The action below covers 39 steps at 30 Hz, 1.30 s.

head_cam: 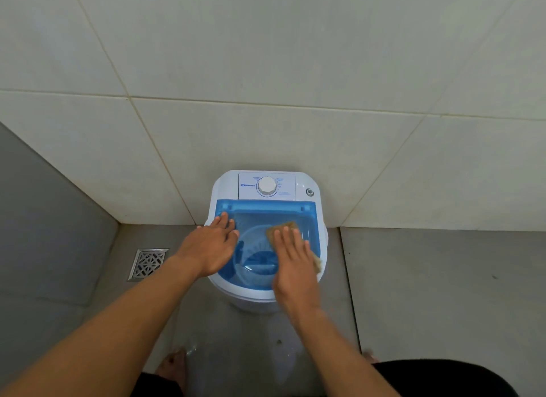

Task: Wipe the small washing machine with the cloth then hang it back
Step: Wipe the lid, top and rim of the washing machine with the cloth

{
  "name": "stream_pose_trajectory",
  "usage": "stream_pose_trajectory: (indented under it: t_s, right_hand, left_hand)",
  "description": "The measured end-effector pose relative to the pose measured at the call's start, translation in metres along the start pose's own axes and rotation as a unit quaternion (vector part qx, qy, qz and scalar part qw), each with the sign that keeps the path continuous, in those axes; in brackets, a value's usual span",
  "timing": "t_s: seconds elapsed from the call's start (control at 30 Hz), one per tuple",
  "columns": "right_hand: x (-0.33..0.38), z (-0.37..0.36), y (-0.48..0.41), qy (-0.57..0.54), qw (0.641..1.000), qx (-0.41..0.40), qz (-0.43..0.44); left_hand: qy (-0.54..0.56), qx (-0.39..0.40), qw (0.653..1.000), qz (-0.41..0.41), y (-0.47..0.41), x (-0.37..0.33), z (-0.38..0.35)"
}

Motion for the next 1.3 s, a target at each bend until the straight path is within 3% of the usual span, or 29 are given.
stream_pose_trajectory:
  t_s: [0.17, 0.33, 0.43, 0.57, 0.63, 0.8, 1.07, 1.2, 1.3]
  right_hand:
    - [0.060, -0.035, 0.035, 0.047, 0.981, 0.079, 0.170]
    - [0.039, -0.029, 0.064, 0.096, 0.945, 0.117, 0.290]
    - [0.001, -0.009, 0.060, 0.069, 0.961, 0.097, 0.251]
    - [-0.050, 0.016, 0.031, -0.046, 0.997, 0.029, 0.060]
    - [-0.056, 0.016, 0.017, -0.044, 0.999, 0.015, -0.016]
    - [-0.021, 0.007, -0.007, 0.014, 0.999, 0.012, -0.048]
    - [0.093, -0.049, 0.051, 0.045, 0.979, 0.074, 0.186]
    - [0.100, -0.061, 0.072, 0.106, 0.939, 0.093, 0.313]
    - [0.073, -0.050, 0.076, 0.129, 0.931, 0.081, 0.333]
  left_hand:
    - [0.006, 0.002, 1.000, 0.013, 0.005, -0.005, 0.007]
    - [0.011, 0.002, 1.000, 0.009, 0.002, 0.000, 0.001]
    - [0.010, -0.005, 1.000, 0.010, 0.002, 0.000, 0.001]
    - [0.007, -0.012, 1.000, -0.001, 0.002, -0.002, 0.002]
    - [0.004, -0.016, 1.000, -0.005, 0.002, -0.002, 0.001]
    - [0.029, -0.027, 0.999, 0.010, 0.003, -0.002, 0.007]
    - [0.075, -0.022, 0.996, 0.048, 0.005, 0.004, 0.013]
    - [0.075, -0.008, 0.996, 0.051, 0.005, 0.006, 0.010]
    - [0.071, -0.008, 0.996, 0.048, 0.006, 0.004, 0.012]
Point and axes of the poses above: each hand's wrist, its own y-axis away from the middle knuckle, its own z-axis out of the back of the hand, x = y × z, the point moved 10 cm from there along -y, towards the middle knuckle, and after that the axes turned 1 degree about y, right-handed, at the moved point
